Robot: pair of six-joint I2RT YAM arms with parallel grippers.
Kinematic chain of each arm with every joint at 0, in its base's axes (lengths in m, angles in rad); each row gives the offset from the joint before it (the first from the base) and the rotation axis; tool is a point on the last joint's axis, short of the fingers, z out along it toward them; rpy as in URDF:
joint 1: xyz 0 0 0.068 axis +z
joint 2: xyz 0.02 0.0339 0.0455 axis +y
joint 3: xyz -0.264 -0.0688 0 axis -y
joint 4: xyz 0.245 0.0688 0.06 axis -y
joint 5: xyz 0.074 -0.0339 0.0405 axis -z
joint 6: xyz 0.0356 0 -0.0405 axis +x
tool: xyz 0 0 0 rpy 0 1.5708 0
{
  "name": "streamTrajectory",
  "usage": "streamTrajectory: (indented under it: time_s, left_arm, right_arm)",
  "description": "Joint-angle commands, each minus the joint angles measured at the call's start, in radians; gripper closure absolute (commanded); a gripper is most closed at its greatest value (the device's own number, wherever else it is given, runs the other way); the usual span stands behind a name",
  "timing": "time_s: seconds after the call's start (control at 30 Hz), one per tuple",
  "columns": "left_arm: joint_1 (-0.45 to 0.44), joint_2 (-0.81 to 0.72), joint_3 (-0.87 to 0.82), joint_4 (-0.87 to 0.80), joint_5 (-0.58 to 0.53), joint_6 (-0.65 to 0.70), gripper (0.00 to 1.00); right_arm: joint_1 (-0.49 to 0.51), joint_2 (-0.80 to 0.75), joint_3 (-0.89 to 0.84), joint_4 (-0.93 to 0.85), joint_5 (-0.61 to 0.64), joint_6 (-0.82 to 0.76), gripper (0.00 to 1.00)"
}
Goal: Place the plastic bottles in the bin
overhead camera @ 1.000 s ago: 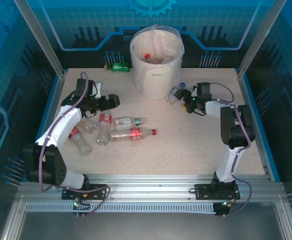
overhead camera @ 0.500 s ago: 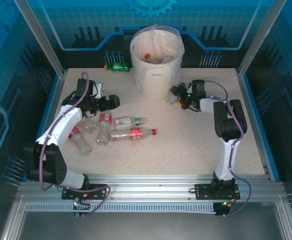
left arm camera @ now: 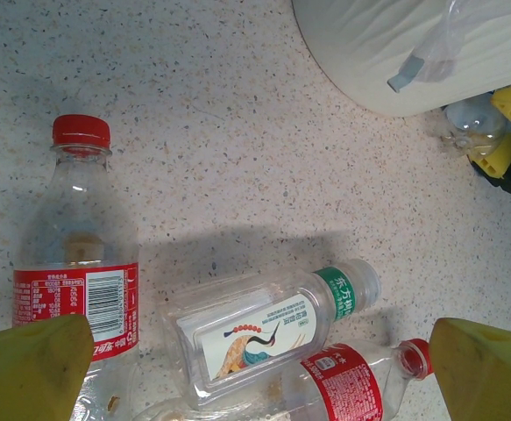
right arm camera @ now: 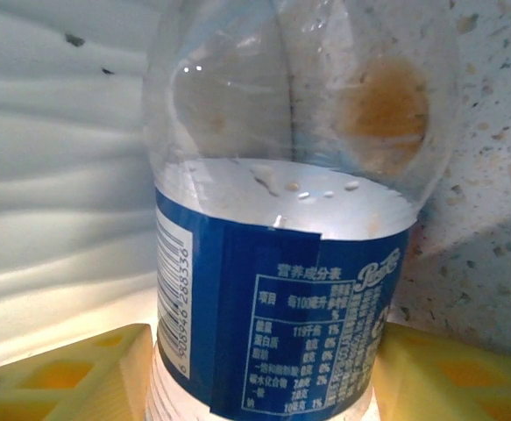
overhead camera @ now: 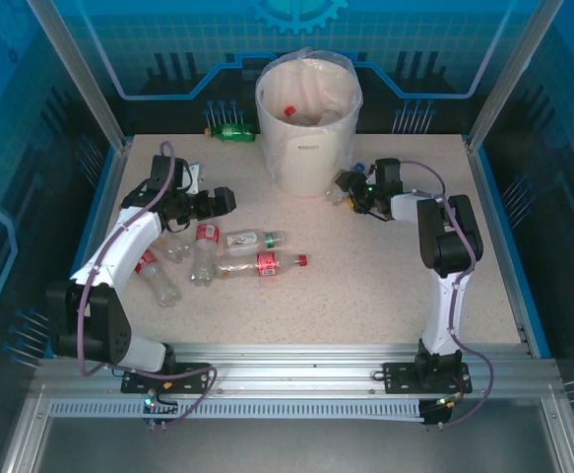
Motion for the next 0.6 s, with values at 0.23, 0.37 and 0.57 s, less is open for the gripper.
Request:
streamTrajectory:
  time_s: [0.23, 0.37, 0.57]
  left_arm:
    - [0.006, 0.001, -0.003, -0.024, -0.008, 0.019, 0.01]
    - [0.006, 0.001, -0.003, -0.023, -0.01, 0.02, 0.01]
    - [0.006, 0.0, -0.003, -0.024, -0.008, 0.02, 0.01]
  right_arm:
    - [-0.02, -0.039, -0.044, 0.004, 0.01, -0.028, 0.42]
    - [-0.044, -0.109, -0.079, -0.002, 0.009, -0.053, 0.42]
    - [-0.103, -0.265, -0.132, -0.096, -0.002, -0.177, 0.42]
